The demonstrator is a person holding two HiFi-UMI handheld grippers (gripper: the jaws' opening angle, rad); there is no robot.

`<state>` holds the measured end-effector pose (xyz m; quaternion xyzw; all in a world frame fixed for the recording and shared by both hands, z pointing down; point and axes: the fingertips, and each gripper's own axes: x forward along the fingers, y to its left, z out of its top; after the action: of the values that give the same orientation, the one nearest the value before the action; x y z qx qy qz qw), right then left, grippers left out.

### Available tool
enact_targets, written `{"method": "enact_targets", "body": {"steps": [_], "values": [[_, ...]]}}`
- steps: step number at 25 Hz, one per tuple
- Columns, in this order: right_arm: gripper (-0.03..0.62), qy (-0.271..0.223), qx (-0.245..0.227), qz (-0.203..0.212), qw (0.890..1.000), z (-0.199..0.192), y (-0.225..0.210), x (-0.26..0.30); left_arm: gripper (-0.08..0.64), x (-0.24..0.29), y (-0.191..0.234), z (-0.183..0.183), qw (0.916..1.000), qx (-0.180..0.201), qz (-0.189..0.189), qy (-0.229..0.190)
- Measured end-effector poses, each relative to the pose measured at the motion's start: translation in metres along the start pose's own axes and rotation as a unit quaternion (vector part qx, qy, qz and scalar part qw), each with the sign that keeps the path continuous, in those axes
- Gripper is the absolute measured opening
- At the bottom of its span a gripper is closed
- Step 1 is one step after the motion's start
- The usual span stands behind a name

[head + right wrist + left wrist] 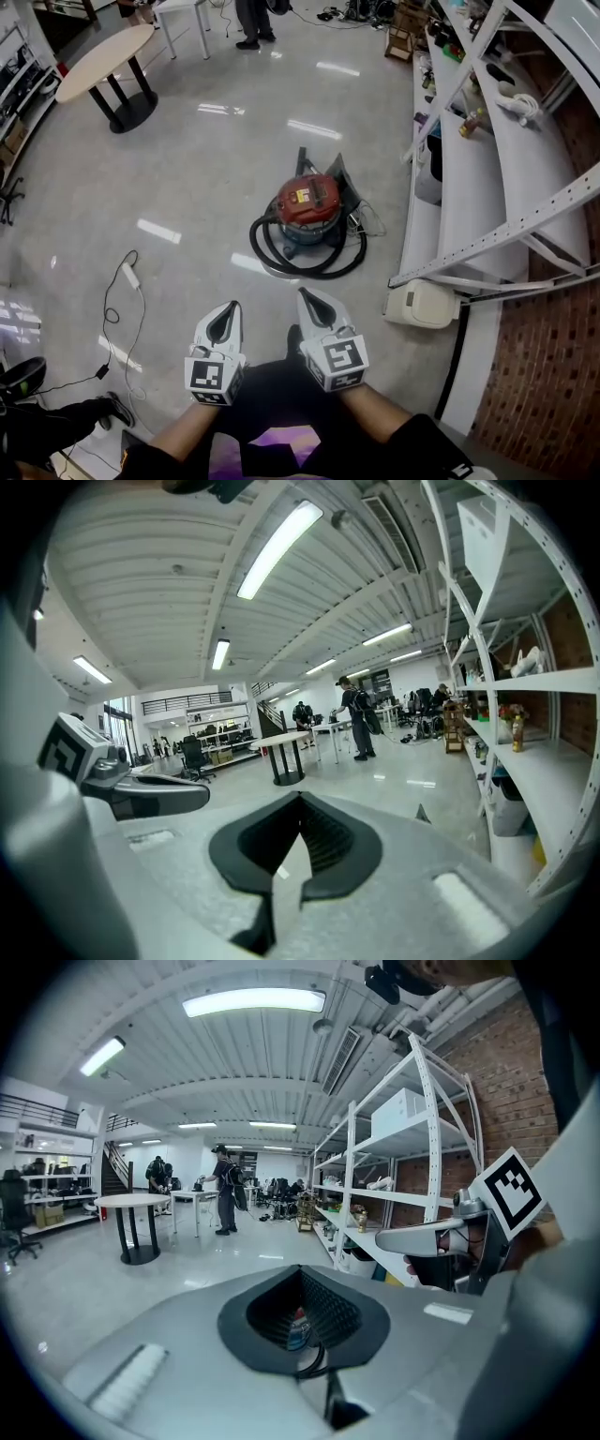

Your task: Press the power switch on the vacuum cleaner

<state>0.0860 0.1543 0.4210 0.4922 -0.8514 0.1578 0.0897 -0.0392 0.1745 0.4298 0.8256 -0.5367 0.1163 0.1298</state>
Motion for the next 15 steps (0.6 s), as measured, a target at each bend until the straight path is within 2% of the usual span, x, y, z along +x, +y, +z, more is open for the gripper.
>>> {"method": "enact_targets", "body": {"steps": [8, 15], "values": [[-0.009, -0.01, 0.013, 0.004, 1.0, 0.006, -0.033, 0.011, 0.015, 0.035, -0.009, 0.012, 0.9999, 0.008, 0.007, 0.001], [-0.009, -0.008, 0.015, -0.001, 1.0, 0.006, -0.044, 0.011, 0.015, 0.056, -0.013, 0.011, 0.9999, -0.006, -0.002, 0.01]]}}
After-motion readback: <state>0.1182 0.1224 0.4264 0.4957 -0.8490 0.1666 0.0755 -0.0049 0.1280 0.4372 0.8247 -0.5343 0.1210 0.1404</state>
